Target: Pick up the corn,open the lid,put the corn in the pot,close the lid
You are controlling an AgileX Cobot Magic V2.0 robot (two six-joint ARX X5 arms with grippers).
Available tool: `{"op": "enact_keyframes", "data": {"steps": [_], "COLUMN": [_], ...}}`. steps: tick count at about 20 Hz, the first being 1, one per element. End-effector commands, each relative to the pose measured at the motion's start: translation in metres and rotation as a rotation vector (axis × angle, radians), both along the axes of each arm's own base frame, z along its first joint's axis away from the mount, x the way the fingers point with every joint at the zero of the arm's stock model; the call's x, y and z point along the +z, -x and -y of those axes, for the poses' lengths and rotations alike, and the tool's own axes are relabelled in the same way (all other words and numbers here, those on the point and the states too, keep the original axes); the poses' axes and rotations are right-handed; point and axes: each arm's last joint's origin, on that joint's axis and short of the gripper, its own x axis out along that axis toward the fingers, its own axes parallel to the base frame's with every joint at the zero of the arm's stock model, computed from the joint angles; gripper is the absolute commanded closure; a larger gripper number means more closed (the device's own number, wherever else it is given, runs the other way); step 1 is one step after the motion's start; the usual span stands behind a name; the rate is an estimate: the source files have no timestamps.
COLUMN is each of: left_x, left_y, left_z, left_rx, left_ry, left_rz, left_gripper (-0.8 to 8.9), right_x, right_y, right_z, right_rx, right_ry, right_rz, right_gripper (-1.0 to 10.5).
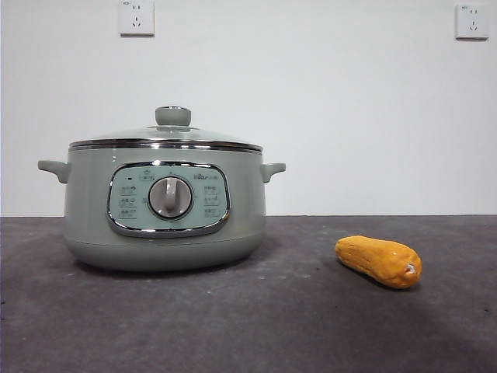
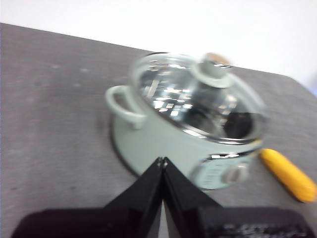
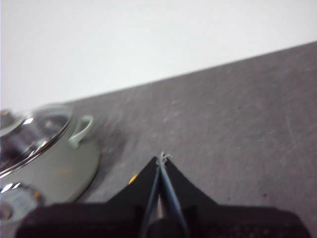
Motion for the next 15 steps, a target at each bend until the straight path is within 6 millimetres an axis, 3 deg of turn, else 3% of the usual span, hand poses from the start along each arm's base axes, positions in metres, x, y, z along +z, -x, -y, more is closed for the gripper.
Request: {"op": "enact_keyframes", "data": {"steps": [1, 7, 15], "left_x": [0.013, 0.044, 0.072], "left_y": [0.004, 0.017, 0.033], "left_z": [0.001, 0.004, 0.009], "left_rx": [-0.031, -0.078, -0.151], "left_ry": [-0.002, -0.061, -0.107], "left_rz": [-0.008, -0.051, -0.103], "left_gripper": [8.19, 8.19, 8.19], "right_x": [0.022, 0.062, 0.097], "right_y": [0.002, 0.002, 0.001], "right_z": [-0.001, -0.002, -0.004], "right_rx": [0.051, 0.138, 0.246], "right_ry": [0.063, 0.156, 0.208], "right_rz": [-0.049, -0.192, -0.33], "right_gripper": [9.6, 9.6, 9.6]}}
